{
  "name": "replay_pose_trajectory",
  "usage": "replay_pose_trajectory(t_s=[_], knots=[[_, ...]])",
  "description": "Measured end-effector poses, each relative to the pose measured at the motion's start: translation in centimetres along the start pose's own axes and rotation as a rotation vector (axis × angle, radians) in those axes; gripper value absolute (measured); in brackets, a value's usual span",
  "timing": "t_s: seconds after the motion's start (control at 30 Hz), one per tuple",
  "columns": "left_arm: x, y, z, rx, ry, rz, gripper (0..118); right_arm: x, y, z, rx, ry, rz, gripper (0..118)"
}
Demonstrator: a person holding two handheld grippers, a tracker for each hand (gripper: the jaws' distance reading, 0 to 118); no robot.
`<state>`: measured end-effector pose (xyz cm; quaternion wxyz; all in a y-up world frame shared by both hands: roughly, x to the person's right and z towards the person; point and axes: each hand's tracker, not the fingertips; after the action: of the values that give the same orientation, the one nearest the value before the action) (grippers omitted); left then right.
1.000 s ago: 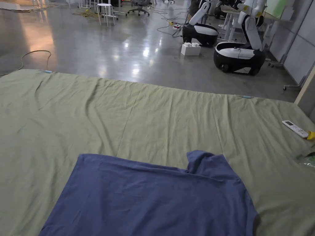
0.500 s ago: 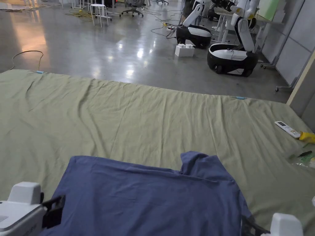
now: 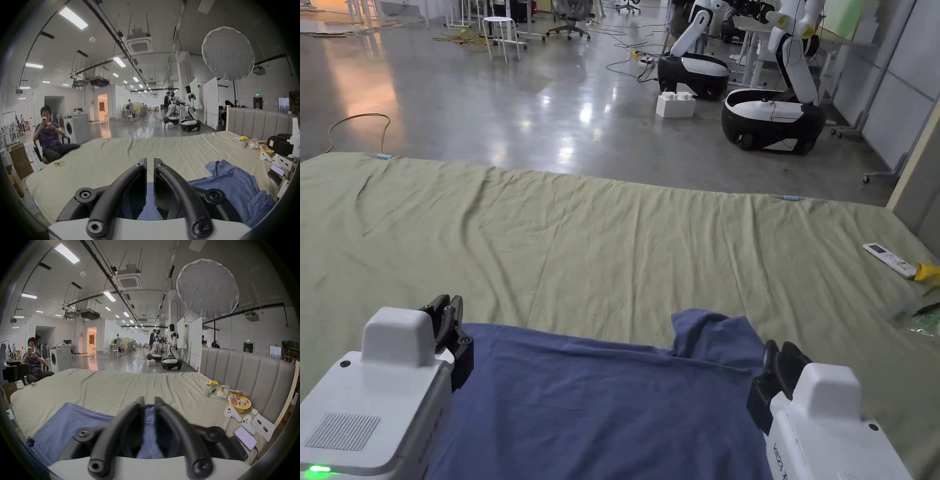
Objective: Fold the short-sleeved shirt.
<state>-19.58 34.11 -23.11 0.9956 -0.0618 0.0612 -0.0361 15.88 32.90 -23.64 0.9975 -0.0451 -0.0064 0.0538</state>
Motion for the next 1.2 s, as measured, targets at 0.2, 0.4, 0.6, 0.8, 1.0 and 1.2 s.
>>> replay_pose_trajectory(t_s=[0.2,0.4,0.6,0.8,1.0,1.2], knots=[[-0.4,-0.2,-0.6,-0.019,-0.013,0.017,4,-0.2,-0.2,-0.1,-0.008,0.013,-0.023,1],[-1.0,-1.5,-0.6,-0.182,-0.054,0.067,4,-0.2,-0.7,0.0,-0.022,0.035,-0.011,1],[-4.2,-5.4,-0.1,-0.427,-0.072,0.066,4,-0.2,-1.7,-0.3,-0.062,0.05,-0.023,1],[-8.4,-8.9,2.0,-0.701,-0.083,0.151,9,-0.9,-3.1,-0.8,-0.116,0.075,-0.017,1],[-11.5,-11.7,2.8,-0.874,-0.051,0.168,58,-1.6,-4.1,-1.0,-0.16,0.1,-0.009,1],[-12.1,-15.6,0.7,-1.049,-0.024,0.192,57,-2.0,-4.7,-1.2,-0.198,0.111,-0.002,1]])
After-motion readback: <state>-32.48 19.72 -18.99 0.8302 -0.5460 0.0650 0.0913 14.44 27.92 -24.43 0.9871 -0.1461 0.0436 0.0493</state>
